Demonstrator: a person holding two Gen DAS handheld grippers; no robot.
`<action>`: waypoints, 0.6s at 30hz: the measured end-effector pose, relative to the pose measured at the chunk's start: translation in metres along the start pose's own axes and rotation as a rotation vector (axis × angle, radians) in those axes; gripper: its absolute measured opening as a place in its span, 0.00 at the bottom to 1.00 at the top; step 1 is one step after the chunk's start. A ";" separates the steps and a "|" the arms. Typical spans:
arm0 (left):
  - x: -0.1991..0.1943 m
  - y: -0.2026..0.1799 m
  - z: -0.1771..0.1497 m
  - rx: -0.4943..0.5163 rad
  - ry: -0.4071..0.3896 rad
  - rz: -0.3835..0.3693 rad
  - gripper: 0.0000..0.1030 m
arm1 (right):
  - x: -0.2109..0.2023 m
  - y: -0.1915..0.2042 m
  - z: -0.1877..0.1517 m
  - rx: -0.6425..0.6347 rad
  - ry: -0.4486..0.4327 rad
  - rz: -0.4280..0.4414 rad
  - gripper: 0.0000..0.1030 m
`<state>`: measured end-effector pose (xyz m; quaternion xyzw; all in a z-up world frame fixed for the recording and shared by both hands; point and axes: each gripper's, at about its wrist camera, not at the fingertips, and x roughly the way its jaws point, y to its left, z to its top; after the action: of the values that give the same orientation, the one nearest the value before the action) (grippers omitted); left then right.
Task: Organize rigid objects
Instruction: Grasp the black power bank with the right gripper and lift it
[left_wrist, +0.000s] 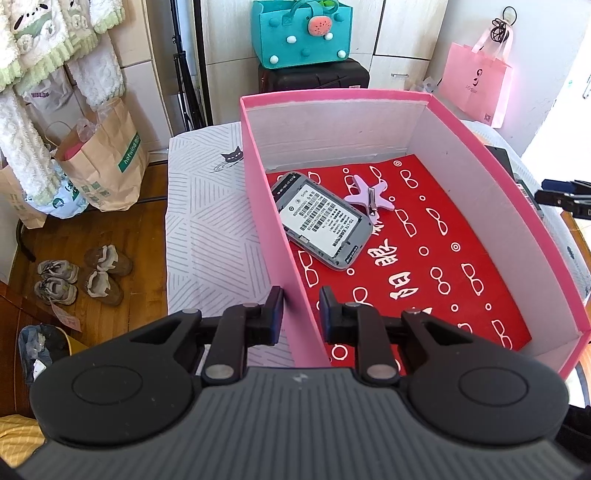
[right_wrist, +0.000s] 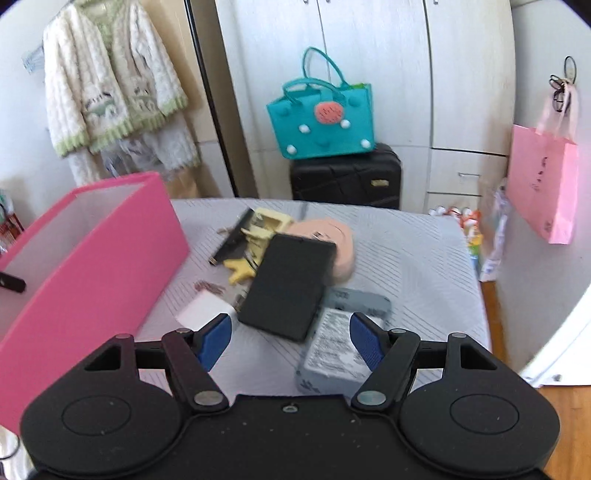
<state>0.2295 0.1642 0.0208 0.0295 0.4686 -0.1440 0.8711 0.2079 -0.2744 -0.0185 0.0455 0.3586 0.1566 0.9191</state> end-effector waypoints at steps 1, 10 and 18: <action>0.000 0.000 0.000 0.001 0.001 0.002 0.19 | 0.004 0.001 0.002 0.003 0.002 0.014 0.73; -0.001 -0.003 -0.001 0.024 -0.005 0.030 0.15 | 0.044 0.029 0.010 -0.042 -0.055 -0.126 0.73; -0.001 -0.004 -0.002 0.023 -0.005 0.030 0.15 | 0.075 0.037 0.009 -0.065 -0.007 -0.220 0.73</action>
<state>0.2267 0.1613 0.0212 0.0461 0.4643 -0.1363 0.8739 0.2567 -0.2150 -0.0527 -0.0233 0.3528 0.0663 0.9330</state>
